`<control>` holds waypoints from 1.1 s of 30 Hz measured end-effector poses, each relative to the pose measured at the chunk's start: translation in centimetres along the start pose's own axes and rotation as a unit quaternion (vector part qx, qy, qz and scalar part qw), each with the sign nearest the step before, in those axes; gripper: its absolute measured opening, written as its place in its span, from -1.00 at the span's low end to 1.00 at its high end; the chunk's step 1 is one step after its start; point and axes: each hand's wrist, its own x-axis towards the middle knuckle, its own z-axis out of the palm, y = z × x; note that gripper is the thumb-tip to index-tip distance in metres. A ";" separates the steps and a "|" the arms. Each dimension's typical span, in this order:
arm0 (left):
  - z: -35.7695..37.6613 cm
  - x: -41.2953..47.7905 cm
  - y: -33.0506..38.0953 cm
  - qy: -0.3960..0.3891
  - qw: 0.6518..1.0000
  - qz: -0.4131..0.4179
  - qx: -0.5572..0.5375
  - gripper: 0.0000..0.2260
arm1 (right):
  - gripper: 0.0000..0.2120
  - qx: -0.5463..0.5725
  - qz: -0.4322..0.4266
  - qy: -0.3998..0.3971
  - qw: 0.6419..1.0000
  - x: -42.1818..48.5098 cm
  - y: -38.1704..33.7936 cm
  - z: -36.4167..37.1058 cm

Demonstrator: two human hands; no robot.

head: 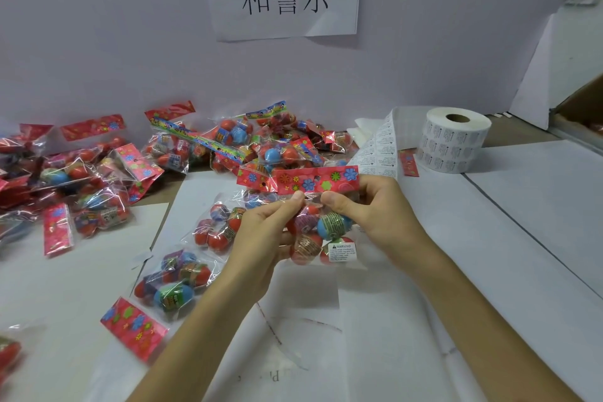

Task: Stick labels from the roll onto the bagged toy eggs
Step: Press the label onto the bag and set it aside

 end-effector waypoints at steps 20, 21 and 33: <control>-0.5 -0.1 0.9 0.117 0.989 0.028 -0.084 -0.77 | -0.60 0.022 0.099 -0.150 0.984 -0.3 -0.3 -0.3; -0.5 -0.1 1.0 0.115 0.989 0.026 -0.087 -0.77 | -0.57 0.031 0.096 -0.146 0.984 -0.3 -0.3 -0.3; -0.3 -0.4 1.1 0.122 0.988 0.017 -0.096 -0.76 | -0.52 0.059 0.110 -0.158 0.980 -0.3 -0.3 -0.5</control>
